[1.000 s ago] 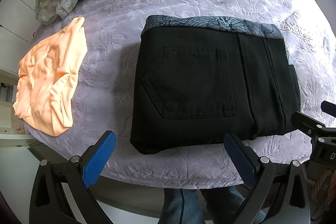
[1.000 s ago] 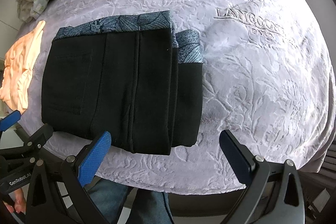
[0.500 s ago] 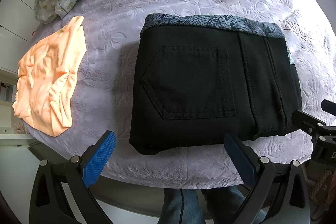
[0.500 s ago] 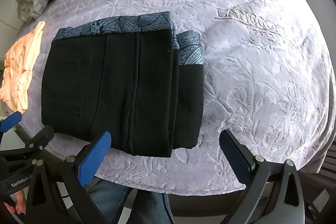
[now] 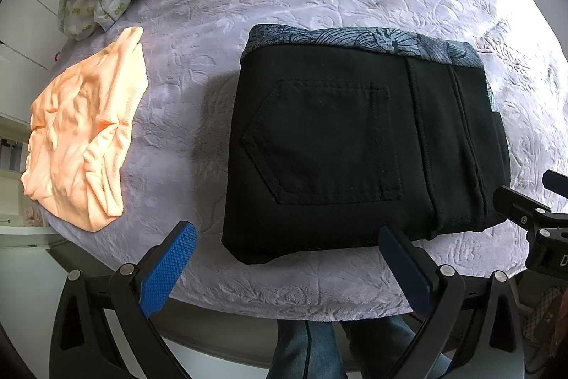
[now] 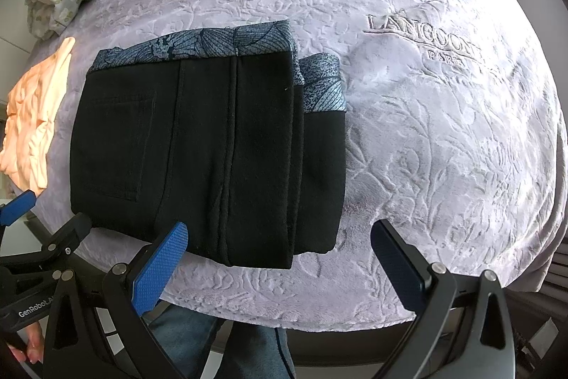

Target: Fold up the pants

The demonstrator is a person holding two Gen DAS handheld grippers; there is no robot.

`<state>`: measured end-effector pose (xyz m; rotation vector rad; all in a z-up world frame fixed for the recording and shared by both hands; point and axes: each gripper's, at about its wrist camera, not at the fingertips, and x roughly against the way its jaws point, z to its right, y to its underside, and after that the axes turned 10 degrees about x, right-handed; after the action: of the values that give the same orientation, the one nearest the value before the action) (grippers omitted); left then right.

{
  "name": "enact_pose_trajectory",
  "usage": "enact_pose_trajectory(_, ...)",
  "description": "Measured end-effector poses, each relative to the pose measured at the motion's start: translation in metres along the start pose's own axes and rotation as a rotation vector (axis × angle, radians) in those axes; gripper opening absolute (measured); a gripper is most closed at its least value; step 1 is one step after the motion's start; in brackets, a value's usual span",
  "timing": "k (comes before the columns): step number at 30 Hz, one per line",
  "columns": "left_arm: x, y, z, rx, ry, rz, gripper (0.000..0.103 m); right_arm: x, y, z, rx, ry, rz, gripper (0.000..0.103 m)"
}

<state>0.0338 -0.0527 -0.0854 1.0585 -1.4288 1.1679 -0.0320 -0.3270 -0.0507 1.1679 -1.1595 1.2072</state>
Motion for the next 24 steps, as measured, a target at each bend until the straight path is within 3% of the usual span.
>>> enact_pose_trajectory(24,-0.0030,0.0035,-0.0012,0.009,0.006,-0.001,0.103,-0.0038,0.0058,-0.0015,0.002,0.004,-0.009,0.103)
